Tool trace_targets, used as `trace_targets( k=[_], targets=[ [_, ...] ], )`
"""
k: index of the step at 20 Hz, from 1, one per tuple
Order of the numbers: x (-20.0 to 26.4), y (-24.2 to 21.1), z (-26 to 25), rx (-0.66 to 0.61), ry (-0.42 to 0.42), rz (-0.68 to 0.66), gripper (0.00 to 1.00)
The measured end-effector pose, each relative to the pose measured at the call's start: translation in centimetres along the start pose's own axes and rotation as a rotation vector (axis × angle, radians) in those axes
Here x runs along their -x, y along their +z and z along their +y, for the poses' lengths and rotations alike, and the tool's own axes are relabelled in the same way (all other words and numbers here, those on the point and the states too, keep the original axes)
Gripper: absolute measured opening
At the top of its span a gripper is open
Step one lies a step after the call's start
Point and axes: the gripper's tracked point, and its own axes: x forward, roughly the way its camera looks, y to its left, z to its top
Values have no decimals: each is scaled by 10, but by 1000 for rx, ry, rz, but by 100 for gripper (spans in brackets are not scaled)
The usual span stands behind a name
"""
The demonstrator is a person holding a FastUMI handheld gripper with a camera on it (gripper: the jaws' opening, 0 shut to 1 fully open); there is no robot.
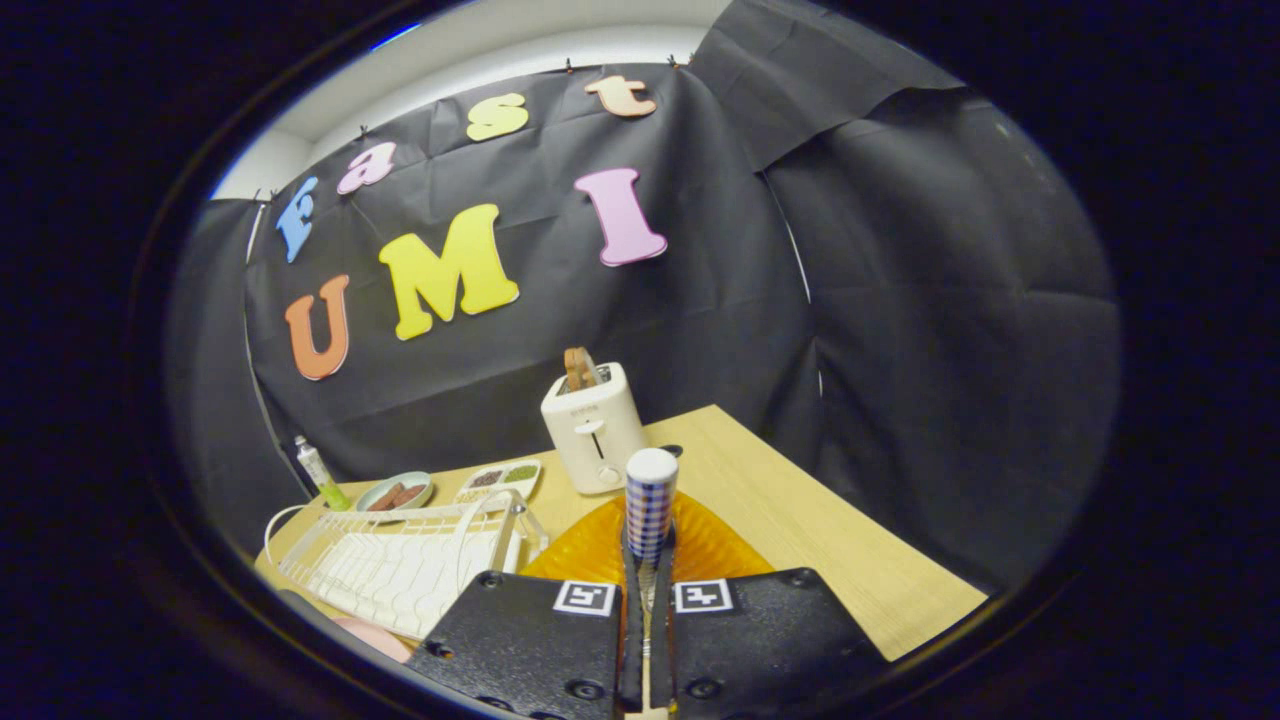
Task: Take the plate from the dish rack, then take the spoon from the basket and place it into the plate.
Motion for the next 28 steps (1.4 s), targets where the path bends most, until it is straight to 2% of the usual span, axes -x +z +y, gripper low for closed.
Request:
trace_targets(
  k=[7, 13, 17, 22, 28],
  targets=[
    [49, 69, 26, 69, -54, -143, 8],
    [112, 91, 82, 91, 4, -215, 8],
    [149, 60, 136, 93, 91, -181, 8],
    [177, -10, 200, 111, 225, -121, 8],
    [178, -77, 243, 83, 281, -77, 8]
  ],
)
